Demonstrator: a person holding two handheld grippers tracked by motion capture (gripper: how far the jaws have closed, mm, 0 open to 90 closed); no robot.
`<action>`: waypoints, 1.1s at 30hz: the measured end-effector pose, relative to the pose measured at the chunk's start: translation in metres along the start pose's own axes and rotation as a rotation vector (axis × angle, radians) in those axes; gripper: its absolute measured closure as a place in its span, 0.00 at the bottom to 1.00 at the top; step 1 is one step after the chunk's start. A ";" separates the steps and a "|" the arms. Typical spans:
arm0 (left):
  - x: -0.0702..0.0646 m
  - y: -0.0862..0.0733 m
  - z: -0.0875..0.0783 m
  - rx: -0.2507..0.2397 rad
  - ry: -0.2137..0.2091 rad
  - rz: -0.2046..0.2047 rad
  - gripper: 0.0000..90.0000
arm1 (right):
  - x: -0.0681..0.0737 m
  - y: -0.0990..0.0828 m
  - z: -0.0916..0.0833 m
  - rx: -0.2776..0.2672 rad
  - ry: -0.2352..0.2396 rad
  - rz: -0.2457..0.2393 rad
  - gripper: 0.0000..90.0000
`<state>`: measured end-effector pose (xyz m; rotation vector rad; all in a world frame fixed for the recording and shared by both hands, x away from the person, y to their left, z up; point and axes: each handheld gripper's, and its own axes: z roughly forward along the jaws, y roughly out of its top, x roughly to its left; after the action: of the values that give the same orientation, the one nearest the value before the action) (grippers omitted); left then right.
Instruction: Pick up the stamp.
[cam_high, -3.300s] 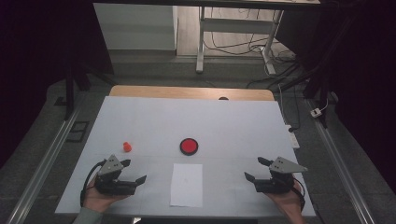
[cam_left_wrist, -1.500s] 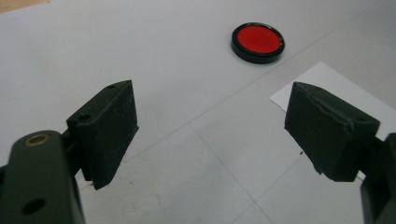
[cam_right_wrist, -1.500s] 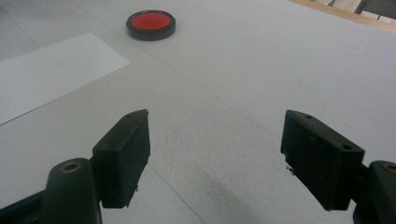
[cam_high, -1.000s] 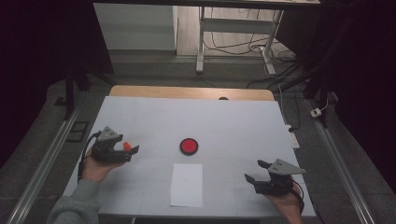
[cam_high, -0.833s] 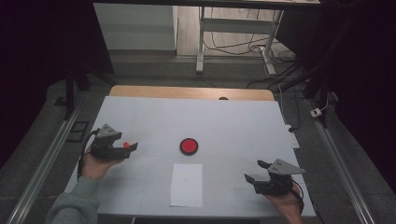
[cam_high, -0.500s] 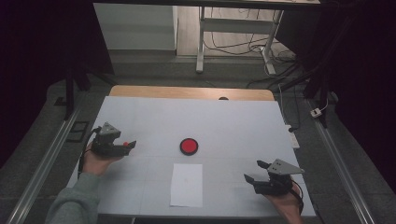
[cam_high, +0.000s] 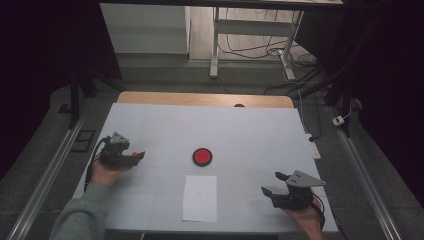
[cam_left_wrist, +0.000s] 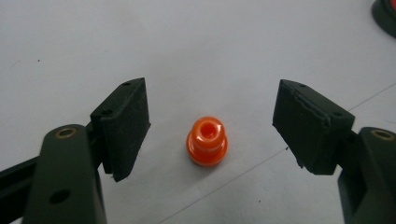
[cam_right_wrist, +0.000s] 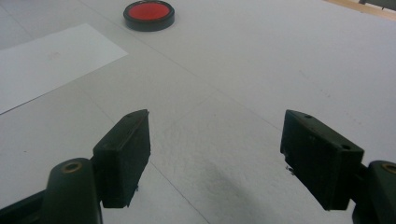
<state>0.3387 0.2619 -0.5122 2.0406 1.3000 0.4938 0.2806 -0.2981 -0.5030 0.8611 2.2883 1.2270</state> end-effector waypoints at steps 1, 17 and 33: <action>0.000 0.000 0.001 0.005 0.004 -0.002 0.31 | 0.000 0.000 0.000 0.000 0.000 0.000 0.27; 0.002 -0.010 0.010 0.036 -0.003 0.007 0.48 | 0.000 0.000 0.002 0.007 0.001 -0.007 0.27; 0.003 -0.012 0.010 0.037 0.001 0.013 0.64 | 0.000 0.000 0.002 0.015 0.001 -0.007 0.27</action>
<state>0.3379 0.2648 -0.5280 2.0803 1.3065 0.4800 0.2816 -0.2972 -0.5041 0.8571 2.3019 1.2090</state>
